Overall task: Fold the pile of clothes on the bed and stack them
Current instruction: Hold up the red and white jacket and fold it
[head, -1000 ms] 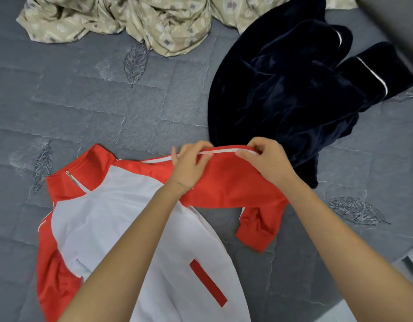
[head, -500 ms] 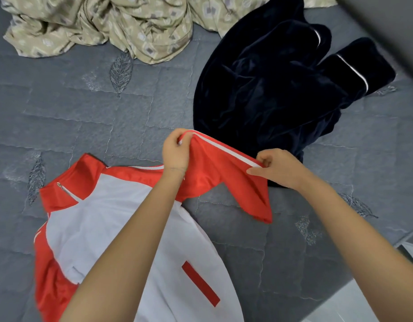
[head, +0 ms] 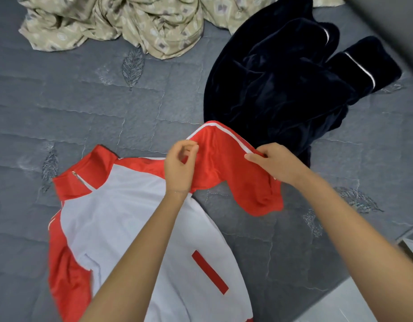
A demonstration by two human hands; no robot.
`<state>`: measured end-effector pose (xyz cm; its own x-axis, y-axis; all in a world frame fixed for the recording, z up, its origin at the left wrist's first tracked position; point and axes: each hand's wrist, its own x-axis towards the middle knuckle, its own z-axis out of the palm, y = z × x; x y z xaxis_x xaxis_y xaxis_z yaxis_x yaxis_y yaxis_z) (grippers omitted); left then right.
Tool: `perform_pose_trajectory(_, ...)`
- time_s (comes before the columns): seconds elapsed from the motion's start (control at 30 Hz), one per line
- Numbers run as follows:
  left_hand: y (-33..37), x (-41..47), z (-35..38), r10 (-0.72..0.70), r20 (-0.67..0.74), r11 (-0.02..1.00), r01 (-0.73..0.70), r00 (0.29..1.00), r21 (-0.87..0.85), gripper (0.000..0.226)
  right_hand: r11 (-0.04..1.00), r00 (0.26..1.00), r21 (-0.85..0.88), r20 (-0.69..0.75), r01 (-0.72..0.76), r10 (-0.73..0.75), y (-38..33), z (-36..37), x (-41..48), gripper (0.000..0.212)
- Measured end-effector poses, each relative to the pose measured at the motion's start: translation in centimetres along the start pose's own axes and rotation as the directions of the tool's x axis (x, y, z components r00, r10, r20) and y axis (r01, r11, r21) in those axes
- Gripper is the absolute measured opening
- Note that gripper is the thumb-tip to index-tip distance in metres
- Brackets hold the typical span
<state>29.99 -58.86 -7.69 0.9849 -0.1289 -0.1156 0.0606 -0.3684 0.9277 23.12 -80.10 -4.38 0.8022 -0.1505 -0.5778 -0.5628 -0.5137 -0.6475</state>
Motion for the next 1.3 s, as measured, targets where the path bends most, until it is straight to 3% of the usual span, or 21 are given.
perform_pose_trajectory(0.1, 0.1, -3.5, -0.7, -0.187, 0.172, 0.959, 0.218, 0.967, -0.182, 0.021, 0.987, 0.999, 0.155, 0.026, -0.029, 0.025, -2.6, 3.3, 0.1, 0.044)
perform_pose_trajectory(0.2, -0.9, -6.3, -2.8, -0.257, 0.208, 0.924, 0.303, 0.944, -0.233, 0.022, 0.941, 0.996, 0.331, 0.079, -0.073, 0.049, -5.2, 7.3, 0.0, 0.033)
perform_pose_trajectory(0.3, -2.6, -7.9, -6.2, -0.289, 0.189, 0.920, 0.327, 0.939, -0.216, 0.032, 0.915, 0.984, 0.372, 0.141, -0.157, 0.112, -7.6, 11.9, -0.1, 0.031)
perform_pose_trajectory(0.4, -4.4, -9.2, -9.6, -0.360, 0.266, 0.909, 0.401, 0.894, -0.117, 0.026, 0.924, 0.978, 0.325, 0.123, -0.199, 0.167, -9.8, 16.5, 0.2, 0.033)
perform_pose_trajectory(0.5, -6.4, -10.7, -12.3, -0.347, 0.338, 0.921, 0.386, 0.875, -0.056, 0.059, 0.903, 0.974, 0.367, 0.071, -0.224, 0.213, -11.9, 20.6, 0.2, 0.030)
perform_pose_trajectory(0.57, -8.1, -11.5, -13.6, -0.349, 0.314, 0.919, 0.388, 0.883, -0.070, 0.069, 0.812, 0.952, 0.500, 0.210, -0.302, 0.224, -13.8, 22.9, -0.3, 0.035)
perform_pose_trajectory(0.63, -9.5, -12.0, -15.1, -0.436, 0.125, 0.886, 0.450, 0.891, -0.116, 0.050, 0.736, 0.932, 0.588, 0.321, -0.335, 0.169, -14.9, 25.1, -0.9, 0.043)
perform_pose_trajectory(0.7, -11.3, -11.9, -17.3, -0.510, -0.176, 0.857, 0.481, 0.842, -0.185, 0.025, 0.835, 0.949, 0.498, 0.304, -0.234, 0.085, -14.9, 27.1, -1.2, 0.046)
perform_pose_trajectory(0.77, -13.3, -11.9, -20.2, -0.519, -0.363, 0.855, 0.475, 0.774, -0.210, 0.019, 0.980, 0.965, 0.200, 0.259, -0.009, -0.044, -14.1, 28.4, -1.2, 0.049)
perform_pose_trajectory(0.83, -14.7, -11.8, -22.9, -0.524, -0.448, 0.850, 0.477, 0.725, -0.222, 0.025, 0.984, 0.962, -0.074, 0.235, 0.163, -0.142, -13.0, 29.2, -1.0, 0.053)
perform_pose_trajectory(0.97, -17.5, -12.2, -27.3, -0.597, -0.556, 0.789, 0.549, 0.579, -0.276, 0.050, 0.896, 0.956, -0.364, 0.233, 0.255, -0.178, -11.1, 31.4, -0.7, 0.057)
perform_pose_trajectory(1.13, -19.4, -13.5, -30.0, -0.541, -0.514, 0.780, 0.625, 0.666, -0.011, 0.015, 0.814, 0.964, -0.530, 0.230, 0.238, -0.133, -10.6, 33.3, -1.2, 0.060)
perform_pose_trajectory(1.23, -20.5, -14.6, -31.3, -0.381, -0.566, 0.814, 0.555, 0.731, 0.169, 0.009, 0.802, 0.974, -0.557, 0.185, 0.214, -0.132, -11.0, 34.1, -1.5, 0.060)
perform_pose_trajectory(1.3, -21.0, -15.8, -32.0, -0.359, -0.606, 0.773, 0.590, 0.710, 0.233, 0.022, 0.821, 0.974, -0.529, 0.176, 0.216, -0.142, -11.7, 34.7, -1.9, 0.059)
